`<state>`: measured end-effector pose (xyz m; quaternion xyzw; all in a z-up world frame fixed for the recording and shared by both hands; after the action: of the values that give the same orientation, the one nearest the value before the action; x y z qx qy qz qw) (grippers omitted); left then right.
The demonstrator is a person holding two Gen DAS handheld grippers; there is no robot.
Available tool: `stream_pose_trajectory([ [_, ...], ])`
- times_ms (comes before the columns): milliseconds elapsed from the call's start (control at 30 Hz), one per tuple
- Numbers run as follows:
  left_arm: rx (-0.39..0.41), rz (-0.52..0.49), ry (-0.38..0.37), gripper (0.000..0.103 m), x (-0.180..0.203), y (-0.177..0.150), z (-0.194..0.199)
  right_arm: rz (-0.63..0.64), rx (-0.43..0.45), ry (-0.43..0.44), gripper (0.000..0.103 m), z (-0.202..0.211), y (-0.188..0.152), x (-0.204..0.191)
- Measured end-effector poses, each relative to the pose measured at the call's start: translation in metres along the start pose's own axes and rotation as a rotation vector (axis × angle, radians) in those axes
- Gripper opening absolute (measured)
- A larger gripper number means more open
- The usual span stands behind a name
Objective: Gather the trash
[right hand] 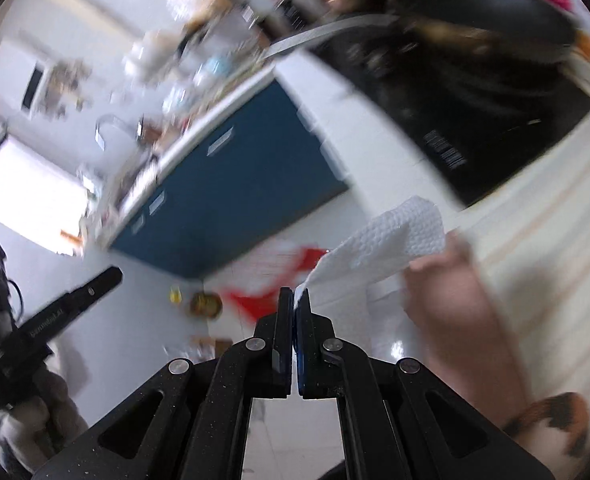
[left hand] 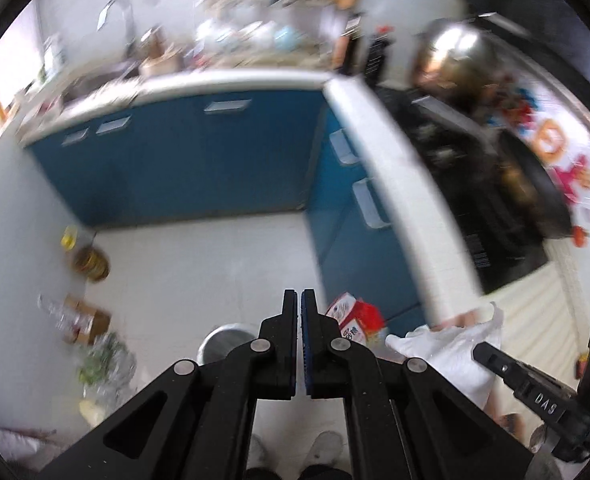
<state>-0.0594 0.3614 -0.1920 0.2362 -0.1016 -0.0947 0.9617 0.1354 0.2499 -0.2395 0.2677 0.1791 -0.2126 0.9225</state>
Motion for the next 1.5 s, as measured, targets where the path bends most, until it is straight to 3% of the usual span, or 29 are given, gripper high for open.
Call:
stream_pose_trajectory([
  [133, -0.107, 0.085, 0.088, 0.0, -0.072, -0.034, -0.082, -0.003, -0.158, 0.03, 0.001, -0.111, -0.04, -0.015],
  [300, -0.276, 0.158, 0.208, 0.001, -0.161, -0.109, -0.232, -0.05, -0.32, 0.097, 0.001, -0.277, -0.112, -0.009],
  [433, -0.377, 0.184, 0.295, 0.007, -0.223, -0.177, -0.361, -0.066, -0.418, 0.126, 0.001, -0.414, -0.171, 0.005],
  [567, -0.391, 0.18, 0.366, 0.011, -0.26, -0.222, -0.446, -0.014, -0.462, 0.125, 0.001, -0.531, -0.211, 0.017],
  [600, -0.385, 0.187, 0.373, 0.025, -0.267, -0.23, -0.464, 0.005, -0.468, 0.117, 0.001, -0.553, -0.218, 0.02],
  [633, -0.379, 0.196, 0.365, 0.051, -0.275, -0.234, -0.474, 0.022, -0.479, 0.112, 0.001, -0.575, -0.224, 0.021],
  [700, -0.359, 0.207, 0.373, 0.082, -0.287, -0.243, -0.493, 0.06, -0.497, 0.091, 0.001, -0.612, -0.234, 0.022],
  [733, -0.347, 0.206, 0.363, 0.092, -0.289, -0.248, -0.502, 0.079, -0.516, 0.085, 0.001, -0.63, -0.24, 0.024],
  [800, -0.36, 0.2, 0.358, 0.101, -0.294, -0.254, -0.514, 0.121, -0.545, 0.042, 0.002, -0.656, -0.249, 0.026],
  [867, -0.369, 0.193, 0.36, 0.101, -0.29, -0.258, -0.521, 0.17, -0.564, -0.01, 0.006, -0.666, -0.257, 0.032],
  [933, -0.373, 0.171, 0.365, 0.101, -0.286, -0.259, -0.524, 0.236, -0.555, -0.087, 0.028, -0.668, -0.262, 0.035],
  [1000, -0.372, 0.159, 0.355, 0.101, -0.28, -0.259, -0.52, 0.262, -0.534, -0.129, 0.064, -0.662, -0.261, 0.037],
  [1133, -0.365, 0.148, 0.343, 0.101, -0.272, -0.254, -0.507, 0.354, -0.477, -0.26, 0.09, -0.635, -0.254, 0.04],
  [1167, -0.36, 0.145, 0.337, 0.101, -0.269, -0.251, -0.501, 0.372, -0.466, -0.3, 0.101, -0.627, -0.25, 0.043],
  [1333, -0.331, 0.135, 0.312, 0.101, -0.251, -0.232, -0.46, 0.381, -0.41, -0.379, 0.103, -0.573, -0.231, 0.043],
  [1500, -0.286, 0.139, 0.273, 0.101, -0.227, -0.202, -0.381, 0.393, -0.353, -0.388, 0.103, -0.5, -0.212, 0.016],
])
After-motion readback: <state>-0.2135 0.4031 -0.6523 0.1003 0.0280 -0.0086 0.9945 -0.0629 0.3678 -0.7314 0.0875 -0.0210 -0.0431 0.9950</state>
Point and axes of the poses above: each gripper's, at about its wrist camera, not at the fingertips, and z roughly against the way its jaws point, x to its right, y to its top, the point moved 1 cm from there along -z, roughly the way its jaws point, and after that the axes turned 6 degrees about z, right-handed, at the moved point
